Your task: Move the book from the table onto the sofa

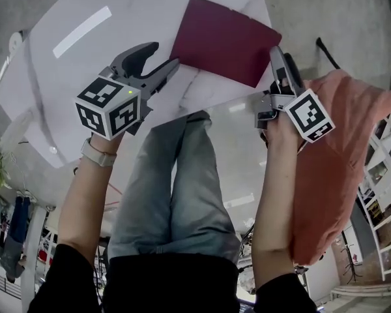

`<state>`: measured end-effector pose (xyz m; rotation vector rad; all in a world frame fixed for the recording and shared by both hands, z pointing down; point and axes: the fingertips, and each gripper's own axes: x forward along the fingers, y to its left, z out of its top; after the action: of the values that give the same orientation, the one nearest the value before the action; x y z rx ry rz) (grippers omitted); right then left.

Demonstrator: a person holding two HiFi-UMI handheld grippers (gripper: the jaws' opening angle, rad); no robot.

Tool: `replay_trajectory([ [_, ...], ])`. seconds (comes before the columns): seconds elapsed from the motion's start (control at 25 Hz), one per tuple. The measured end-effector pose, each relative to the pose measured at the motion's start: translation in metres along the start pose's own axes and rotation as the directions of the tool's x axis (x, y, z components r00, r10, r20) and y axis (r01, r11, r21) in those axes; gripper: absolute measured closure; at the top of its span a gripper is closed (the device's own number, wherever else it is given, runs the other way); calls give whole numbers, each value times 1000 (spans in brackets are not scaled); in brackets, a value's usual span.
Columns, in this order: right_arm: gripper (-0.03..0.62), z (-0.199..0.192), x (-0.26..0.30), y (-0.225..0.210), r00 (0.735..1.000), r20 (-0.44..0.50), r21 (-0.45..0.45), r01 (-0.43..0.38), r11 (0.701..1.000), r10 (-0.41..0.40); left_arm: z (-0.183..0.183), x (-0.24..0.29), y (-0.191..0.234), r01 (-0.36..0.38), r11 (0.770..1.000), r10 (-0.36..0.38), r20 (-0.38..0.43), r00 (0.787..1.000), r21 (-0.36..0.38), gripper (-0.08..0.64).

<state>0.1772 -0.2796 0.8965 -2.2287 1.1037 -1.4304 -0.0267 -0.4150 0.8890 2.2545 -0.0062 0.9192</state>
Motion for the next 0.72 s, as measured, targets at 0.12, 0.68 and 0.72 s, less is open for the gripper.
replay_trajectory([
  [0.12, 318, -3, 5, -7, 1000, 2, 39, -11, 999, 10, -4, 9, 1, 20, 999, -20, 4, 1000, -29, 318],
  [0.68, 318, -22, 25, -23, 999, -10, 93, -46, 995, 47, -14, 41, 19, 33, 999, -34, -10, 999, -40, 314],
  [0.72, 318, -23, 26, -23, 998, -10, 101, -53, 993, 54, -14, 43, 21, 36, 999, -36, -13, 999, -38, 313],
])
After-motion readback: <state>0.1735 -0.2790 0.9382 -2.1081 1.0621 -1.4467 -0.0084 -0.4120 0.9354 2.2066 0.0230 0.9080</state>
